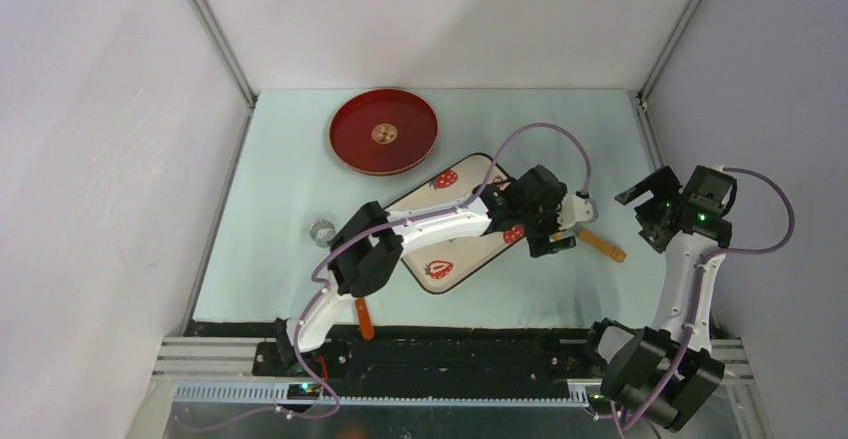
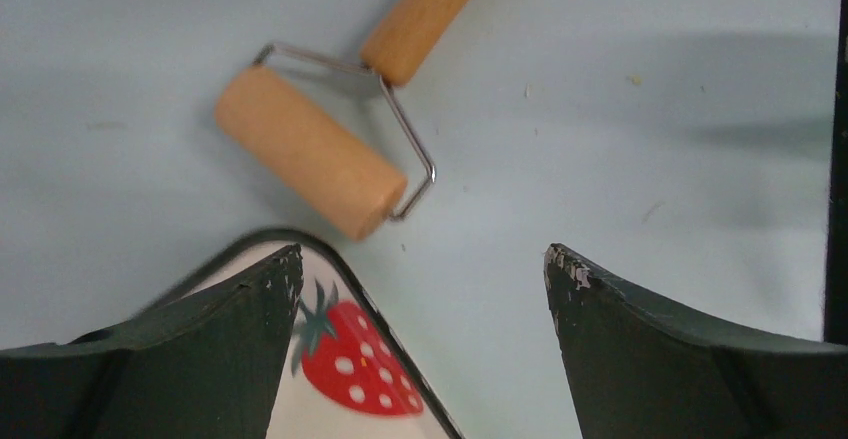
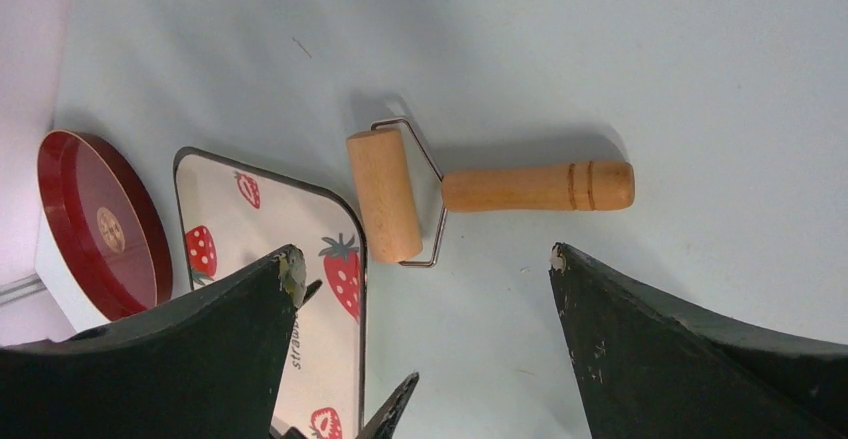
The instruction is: Roll out the dumpling wrappers from the dough
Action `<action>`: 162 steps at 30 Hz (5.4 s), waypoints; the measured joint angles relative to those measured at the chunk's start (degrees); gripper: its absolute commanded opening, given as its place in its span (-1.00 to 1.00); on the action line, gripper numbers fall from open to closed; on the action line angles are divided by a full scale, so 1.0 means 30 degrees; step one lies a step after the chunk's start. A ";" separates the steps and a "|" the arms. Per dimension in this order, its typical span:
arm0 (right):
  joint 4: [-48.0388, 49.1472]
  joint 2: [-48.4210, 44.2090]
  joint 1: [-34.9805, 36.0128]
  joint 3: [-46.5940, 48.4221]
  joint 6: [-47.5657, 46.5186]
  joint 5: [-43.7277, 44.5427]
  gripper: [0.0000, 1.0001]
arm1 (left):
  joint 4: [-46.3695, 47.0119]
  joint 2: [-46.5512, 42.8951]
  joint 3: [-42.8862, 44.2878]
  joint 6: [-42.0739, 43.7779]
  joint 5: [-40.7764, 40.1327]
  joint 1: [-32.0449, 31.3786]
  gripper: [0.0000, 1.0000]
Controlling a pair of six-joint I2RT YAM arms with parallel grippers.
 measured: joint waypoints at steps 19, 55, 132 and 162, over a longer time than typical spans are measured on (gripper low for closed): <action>0.0532 0.7766 0.3628 0.0925 -0.1559 0.1464 0.07 | 0.5122 -0.4692 -0.6827 -0.5319 -0.2754 0.1428 0.93; -0.0109 1.6429 0.7184 0.6360 -0.3869 0.3810 -1.00 | 0.8837 -1.6713 -1.7289 -0.8327 -0.6040 0.3228 0.99; -0.0845 -0.0087 0.4524 -0.2426 -0.3861 -0.5588 0.85 | 0.2390 -0.6965 -0.9712 -0.7570 -0.0568 0.0342 0.91; -0.0634 -0.0532 0.0750 -0.3934 -0.2492 -0.8182 0.92 | -0.0576 -0.3016 -0.7832 -0.5705 -0.4991 -0.2739 -1.00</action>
